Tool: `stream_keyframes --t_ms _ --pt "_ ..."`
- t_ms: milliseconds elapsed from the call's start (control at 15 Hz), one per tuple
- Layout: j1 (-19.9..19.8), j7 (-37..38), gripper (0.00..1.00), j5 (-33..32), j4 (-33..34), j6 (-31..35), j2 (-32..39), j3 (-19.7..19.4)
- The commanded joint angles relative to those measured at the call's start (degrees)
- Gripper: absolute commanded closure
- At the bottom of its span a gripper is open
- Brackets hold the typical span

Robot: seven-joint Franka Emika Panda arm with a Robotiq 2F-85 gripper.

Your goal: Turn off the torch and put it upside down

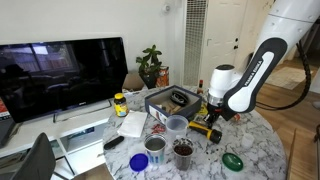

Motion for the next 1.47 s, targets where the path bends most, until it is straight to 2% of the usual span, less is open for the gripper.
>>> stream_keyframes --t_ms 0,467,533,600,733,1000,1200,1267,1400 --pt "2.3 2.7 1.00 -0.4 1.7 -0.8 2.8 -1.2" --pt "10.1 8.6 0.98 -6.0 0.4 -2.9 -1.3 -9.3" --pt "11.6 9.7 0.87 -7.1 0.4 -2.8 -1.6 -10.6" --pt "12.6 10.3 0.71 -8.2 0.5 -2.6 -1.8 -11.4" --pt "13.5 9.9 0.57 -10.1 1.1 -2.7 -2.0 -12.0" --pt "9.0 3.8 0.27 -9.3 2.5 -3.6 -1.8 -6.3" --pt "3.6 -3.7 0.05 -7.5 4.5 -5.5 -0.3 -0.7" --pt "2.3 -5.4 0.01 -7.7 5.4 -6.4 0.2 0.3" --pt "-0.2 -8.4 0.00 -7.9 7.4 -7.4 1.4 1.9"
